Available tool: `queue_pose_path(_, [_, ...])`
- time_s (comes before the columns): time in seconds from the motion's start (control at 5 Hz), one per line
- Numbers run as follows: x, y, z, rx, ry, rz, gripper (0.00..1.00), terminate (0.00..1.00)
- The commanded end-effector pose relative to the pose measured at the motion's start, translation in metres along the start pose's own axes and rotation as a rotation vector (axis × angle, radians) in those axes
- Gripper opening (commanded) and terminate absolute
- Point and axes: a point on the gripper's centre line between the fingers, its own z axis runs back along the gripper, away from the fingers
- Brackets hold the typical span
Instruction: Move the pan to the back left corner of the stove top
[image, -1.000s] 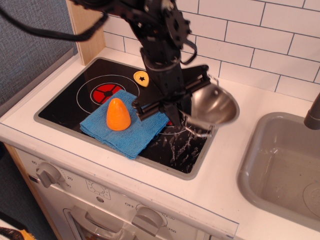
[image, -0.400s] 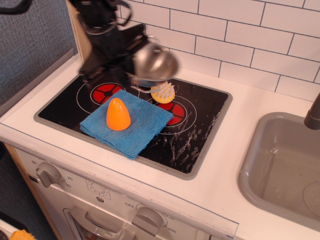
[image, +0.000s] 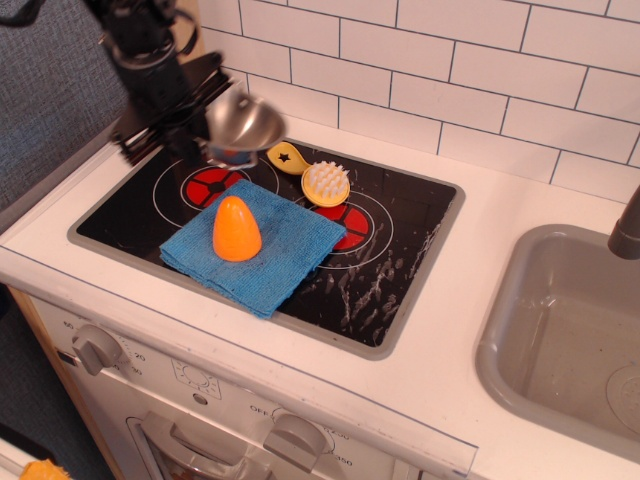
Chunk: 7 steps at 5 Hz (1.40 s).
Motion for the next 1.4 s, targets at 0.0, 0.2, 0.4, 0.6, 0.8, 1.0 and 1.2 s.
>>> queue_pose_path(0.0, [0.035, 0.014, -0.026, 0.045, -0.006, 0.060, 0.00, 0.00])
queue_pose_path(0.2, [0.036, 0.019, -0.034, 0.101, 0.028, 0.064, 1.00, 0.00])
queue_pose_path(0.4, [0.029, 0.017, -0.034, 0.101, 0.044, 0.063, 1.00, 0.00])
queue_pose_path(0.6, [0.027, 0.017, -0.029, 0.096, 0.042, 0.066, 1.00, 0.00])
queue_pose_path(0.8, [0.028, 0.019, -0.019, 0.085, 0.022, 0.075, 1.00, 0.00])
queue_pose_path(1.0, [0.028, 0.016, -0.008, 0.079, 0.001, 0.074, 1.00, 0.00])
queue_pose_path(1.2, [0.027, 0.013, 0.002, 0.058, -0.010, 0.070, 1.00, 0.00])
